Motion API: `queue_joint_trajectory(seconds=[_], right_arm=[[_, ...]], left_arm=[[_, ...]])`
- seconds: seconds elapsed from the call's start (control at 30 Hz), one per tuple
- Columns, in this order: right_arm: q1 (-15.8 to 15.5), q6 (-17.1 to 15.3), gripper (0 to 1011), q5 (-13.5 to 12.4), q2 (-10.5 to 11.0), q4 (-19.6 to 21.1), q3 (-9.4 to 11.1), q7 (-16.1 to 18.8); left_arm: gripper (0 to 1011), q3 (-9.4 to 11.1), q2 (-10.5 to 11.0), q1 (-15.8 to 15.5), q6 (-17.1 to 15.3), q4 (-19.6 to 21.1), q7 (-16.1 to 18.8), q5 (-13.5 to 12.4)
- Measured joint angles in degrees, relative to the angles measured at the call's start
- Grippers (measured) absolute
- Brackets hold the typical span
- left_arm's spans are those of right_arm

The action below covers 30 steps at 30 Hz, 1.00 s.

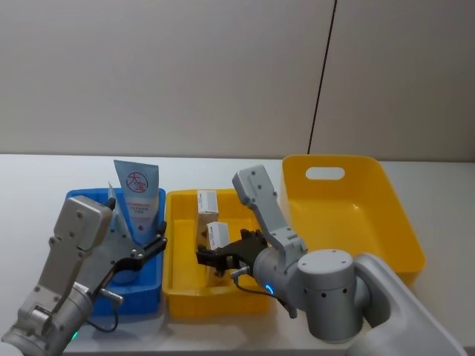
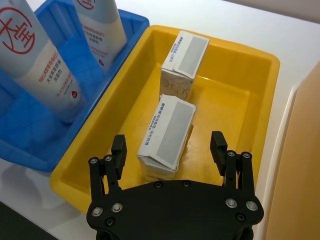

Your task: Bimanual collaborative sorting of washing and personal care products

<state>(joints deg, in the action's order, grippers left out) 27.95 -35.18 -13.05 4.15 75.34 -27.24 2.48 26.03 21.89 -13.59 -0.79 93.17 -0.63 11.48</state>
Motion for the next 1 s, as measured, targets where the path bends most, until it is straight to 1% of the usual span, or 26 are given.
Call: queue_joint_trajectory(seconds=[0.3, 0.83, 0.9, 1.0], right_arm=[[0.2, -0.4, 1003, 0.2, -0.8, -1.7, 0.2, 0.0], [0.2, -0.4, 1003, 0.4, -1.6, -3.0, 0.6, 0.0], [0.2, -0.4, 969, 0.4, -1.6, -3.1, 0.6, 0.0], [0.2, -0.4, 886, 0.4, -1.7, -3.2, 0.6, 0.0]], left_arm=[[1001, 0.0, 0.0, 0.0, 0.0, 0.0, 0.0, 0.0], [1001, 0.0, 0.0, 0.0, 0.0, 0.0, 0.0, 0.0], [1001, 0.0, 0.0, 0.0, 0.0, 0.0, 0.0, 0.0], [1001, 0.0, 0.0, 0.0, 0.0, 0.0, 0.0, 0.0]])
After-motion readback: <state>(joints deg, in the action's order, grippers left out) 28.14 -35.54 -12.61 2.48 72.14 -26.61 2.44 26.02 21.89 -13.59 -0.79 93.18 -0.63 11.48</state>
